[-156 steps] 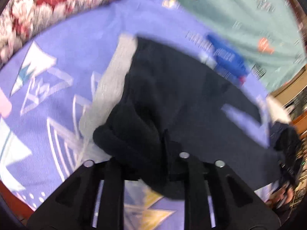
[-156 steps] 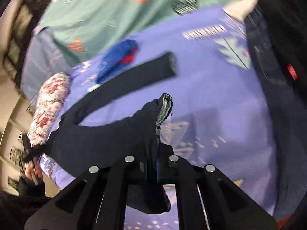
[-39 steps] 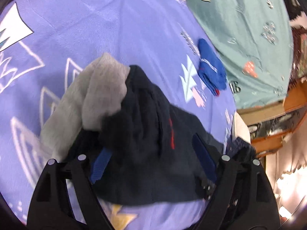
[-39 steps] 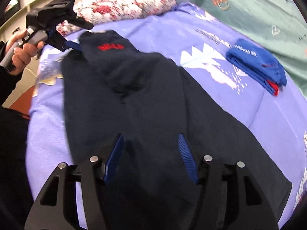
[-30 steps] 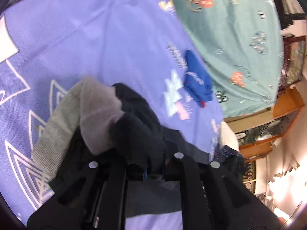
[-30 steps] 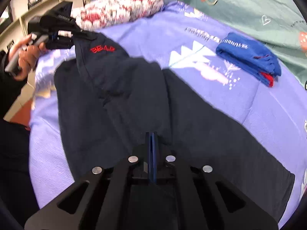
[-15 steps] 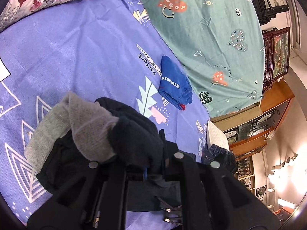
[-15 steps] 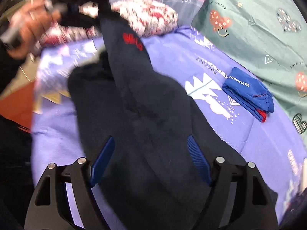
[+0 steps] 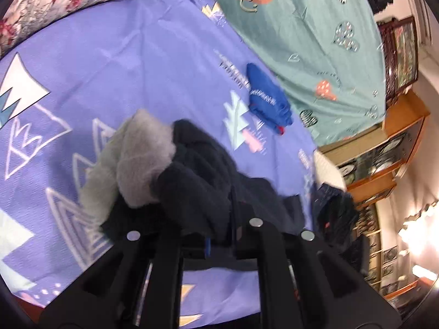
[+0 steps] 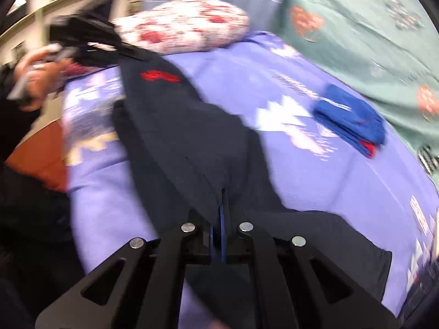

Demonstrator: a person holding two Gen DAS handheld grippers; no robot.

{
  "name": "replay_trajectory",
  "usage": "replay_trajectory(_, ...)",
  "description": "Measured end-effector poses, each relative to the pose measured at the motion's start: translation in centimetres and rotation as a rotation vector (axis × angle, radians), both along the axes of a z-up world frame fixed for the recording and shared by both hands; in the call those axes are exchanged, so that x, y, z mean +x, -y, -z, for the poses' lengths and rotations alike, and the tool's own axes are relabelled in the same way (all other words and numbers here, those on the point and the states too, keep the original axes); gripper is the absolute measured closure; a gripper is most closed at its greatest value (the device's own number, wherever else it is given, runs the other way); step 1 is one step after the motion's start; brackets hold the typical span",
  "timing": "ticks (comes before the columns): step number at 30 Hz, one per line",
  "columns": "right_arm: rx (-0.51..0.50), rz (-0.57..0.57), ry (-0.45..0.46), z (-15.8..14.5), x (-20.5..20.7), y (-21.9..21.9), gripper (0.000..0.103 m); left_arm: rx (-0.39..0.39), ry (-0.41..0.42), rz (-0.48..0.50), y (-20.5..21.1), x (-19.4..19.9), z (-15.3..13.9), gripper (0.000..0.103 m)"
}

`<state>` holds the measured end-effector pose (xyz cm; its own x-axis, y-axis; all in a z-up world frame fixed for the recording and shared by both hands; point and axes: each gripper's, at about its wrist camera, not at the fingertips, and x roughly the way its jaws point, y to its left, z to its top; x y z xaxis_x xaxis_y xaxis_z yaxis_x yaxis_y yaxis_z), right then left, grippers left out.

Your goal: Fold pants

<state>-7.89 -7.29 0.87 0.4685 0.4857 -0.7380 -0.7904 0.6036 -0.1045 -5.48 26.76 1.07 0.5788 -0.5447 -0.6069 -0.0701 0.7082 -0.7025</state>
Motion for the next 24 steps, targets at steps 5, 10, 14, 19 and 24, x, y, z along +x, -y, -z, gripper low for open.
replay_trajectory(5,-0.079,-0.023,-0.089,5.0,-0.4,-2.1,0.099,0.066,-0.118,-0.018,-0.9,-0.7,5.3,0.090)
replay_trajectory(10,-0.080,0.000,-0.079,4.9,-0.7,-2.1,0.099,0.125,-0.079,-0.027,-0.6,-0.6,4.7,0.088)
replay_trajectory(14,-0.092,0.006,-0.047,4.6,-1.6,-2.5,0.093,0.210,-0.095,-0.028,-0.5,-0.3,4.9,0.081)
replay_trajectory(19,0.018,0.034,-0.107,2.8,-1.3,0.0,0.054,0.171,-0.135,-0.021,-1.6,-1.8,4.9,0.063)
replay_trajectory(24,0.217,0.391,-0.070,-2.4,2.0,12.4,0.031,0.222,0.024,-0.051,-2.8,-5.3,-1.1,0.041)
